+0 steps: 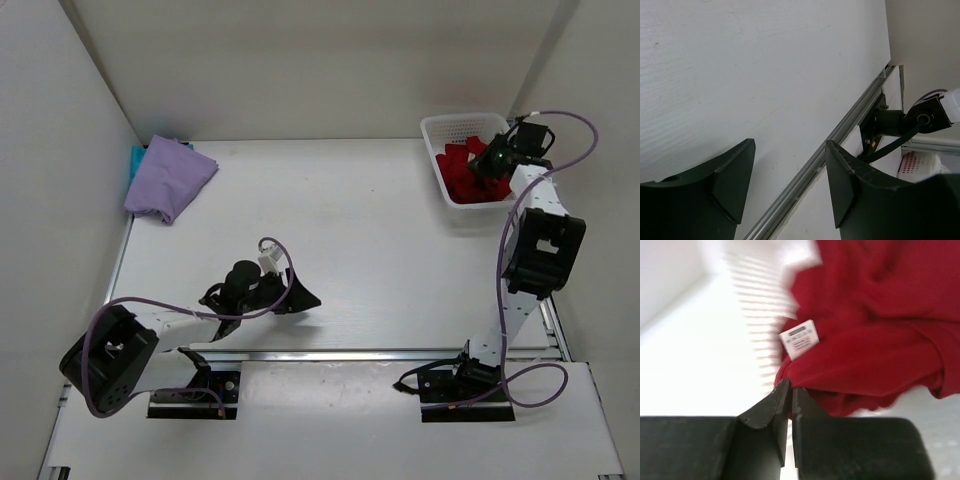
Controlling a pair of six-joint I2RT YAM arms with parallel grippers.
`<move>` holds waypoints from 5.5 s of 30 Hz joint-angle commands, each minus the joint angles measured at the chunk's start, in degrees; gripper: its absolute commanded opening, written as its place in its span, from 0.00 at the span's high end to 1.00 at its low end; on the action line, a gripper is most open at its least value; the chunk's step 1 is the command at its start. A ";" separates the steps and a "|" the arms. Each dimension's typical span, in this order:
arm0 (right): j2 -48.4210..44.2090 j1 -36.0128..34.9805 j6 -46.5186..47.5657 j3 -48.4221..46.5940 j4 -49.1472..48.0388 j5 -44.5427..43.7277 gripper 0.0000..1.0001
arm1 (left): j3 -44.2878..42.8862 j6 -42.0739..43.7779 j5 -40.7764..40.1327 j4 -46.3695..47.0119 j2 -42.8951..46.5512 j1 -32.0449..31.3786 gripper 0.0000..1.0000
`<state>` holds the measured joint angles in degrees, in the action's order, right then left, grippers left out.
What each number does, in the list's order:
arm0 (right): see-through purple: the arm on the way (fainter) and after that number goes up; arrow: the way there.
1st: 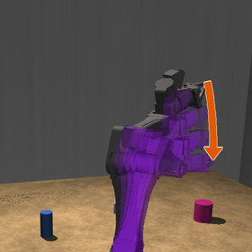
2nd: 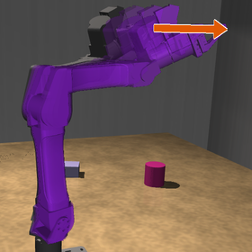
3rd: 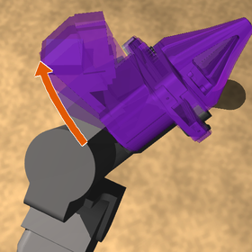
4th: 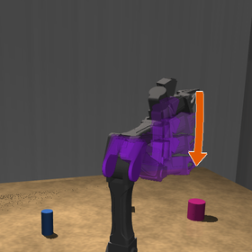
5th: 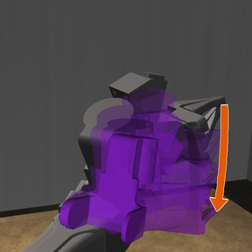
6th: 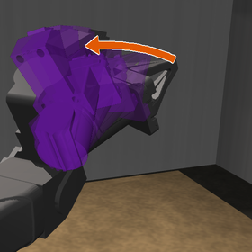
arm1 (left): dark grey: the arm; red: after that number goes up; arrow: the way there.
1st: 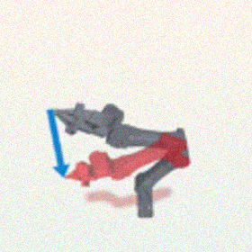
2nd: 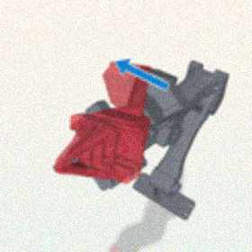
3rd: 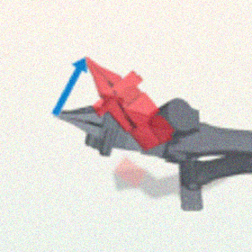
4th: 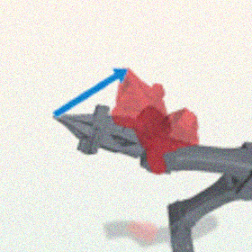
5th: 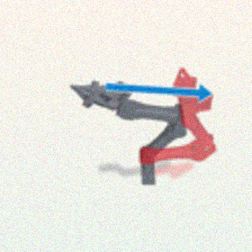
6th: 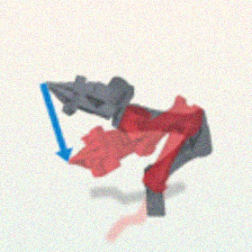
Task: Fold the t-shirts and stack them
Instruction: Grab crumpled tshirt from bin with the right arm, then move the tshirt to the center of the board, then flatten out the tshirt
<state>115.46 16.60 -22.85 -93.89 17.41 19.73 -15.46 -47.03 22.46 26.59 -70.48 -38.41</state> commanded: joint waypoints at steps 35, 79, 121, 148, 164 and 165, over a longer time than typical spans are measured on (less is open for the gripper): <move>-28.09 -4.64 -15.94 40.37 -36.45 23.21 0.73 | 3.44 -3.69 -2.76 -5.13 12.47 21.03 0.30; 7.32 -65.38 12.57 8.02 -3.96 -26.14 0.60 | 6.94 1.41 -8.29 -16.46 16.42 21.10 0.89; -79.33 -9.65 8.61 43.97 16.87 -18.05 1.00 | -16.70 -3.86 -5.76 -1.73 -16.08 4.40 0.46; -85.31 -25.48 3.25 57.14 15.64 -12.17 1.00 | -123.55 35.78 -18.77 -56.46 -80.77 0.09 0.31; -73.99 -22.05 4.21 47.87 2.74 -5.59 1.00 | -123.69 9.96 -4.47 -53.41 -67.62 17.02 1.00; -70.93 -20.40 4.31 45.74 0.37 -3.84 1.00 | -119.93 8.46 -2.61 -50.09 -63.34 19.75 1.00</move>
<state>40.10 -6.28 -19.40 -40.62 29.04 12.21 -138.87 -28.42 12.10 -30.39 -149.47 -28.69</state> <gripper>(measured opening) 0.028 0.028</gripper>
